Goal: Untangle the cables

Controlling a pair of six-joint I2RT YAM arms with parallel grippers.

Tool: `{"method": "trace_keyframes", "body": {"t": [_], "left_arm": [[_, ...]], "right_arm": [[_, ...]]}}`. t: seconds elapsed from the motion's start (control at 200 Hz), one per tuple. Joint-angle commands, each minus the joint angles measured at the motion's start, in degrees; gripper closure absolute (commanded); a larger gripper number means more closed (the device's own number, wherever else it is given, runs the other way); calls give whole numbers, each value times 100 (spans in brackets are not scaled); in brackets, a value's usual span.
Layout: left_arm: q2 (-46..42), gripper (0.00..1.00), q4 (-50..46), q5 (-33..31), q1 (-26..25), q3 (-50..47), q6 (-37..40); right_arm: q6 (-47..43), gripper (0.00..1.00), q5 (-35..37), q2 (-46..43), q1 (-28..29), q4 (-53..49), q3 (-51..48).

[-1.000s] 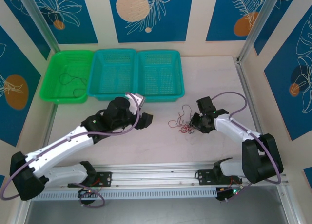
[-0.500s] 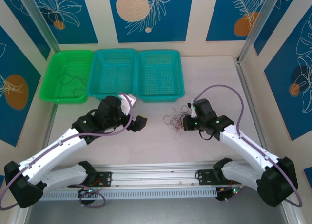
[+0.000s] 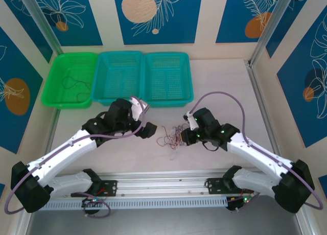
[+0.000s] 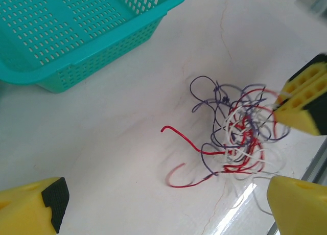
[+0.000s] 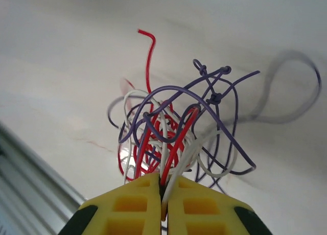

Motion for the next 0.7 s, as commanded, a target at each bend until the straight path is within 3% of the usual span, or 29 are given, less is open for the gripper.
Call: {"method": "trace_keyframes", "body": {"t": [0.0, 0.07, 0.125, 0.205, 0.28, 0.39, 0.47, 0.53, 0.605, 0.695], "left_arm": [[-137, 0, 151, 40, 65, -147, -118], [-190, 0, 214, 11, 69, -260, -163], [-205, 0, 272, 3, 64, -331, -184], [-143, 0, 335, -6, 66, -351, -194], [-62, 0, 373, -7, 68, -321, -187], [31, 0, 426, 15, 66, -260, -202], [43, 0, 428, 23, 65, -238, -203], [20, 0, 411, 17, 69, -257, -178], [-44, 0, 394, -32, 64, -315, -178], [-128, 0, 386, -68, 69, -402, -203]], "right_arm": [[1743, 90, 1190, 161, -3, -1004, -119], [2164, 90, 1118, -7, 2, -1292, -284], [2378, 84, 888, -207, -3, -1389, -410], [3114, 48, 1148, -423, -32, -1929, -425], [3724, 33, 1464, -480, -164, -2395, -290], [4598, 29, 1376, -427, -402, -2344, -34], [5062, 26, 868, -306, -364, -1826, 53], [5484, 20, 622, -140, -234, -1398, 60], [5867, 2, 584, 234, -95, -1042, 111], [6049, 1, 691, 910, -97, -1051, 352]]}}
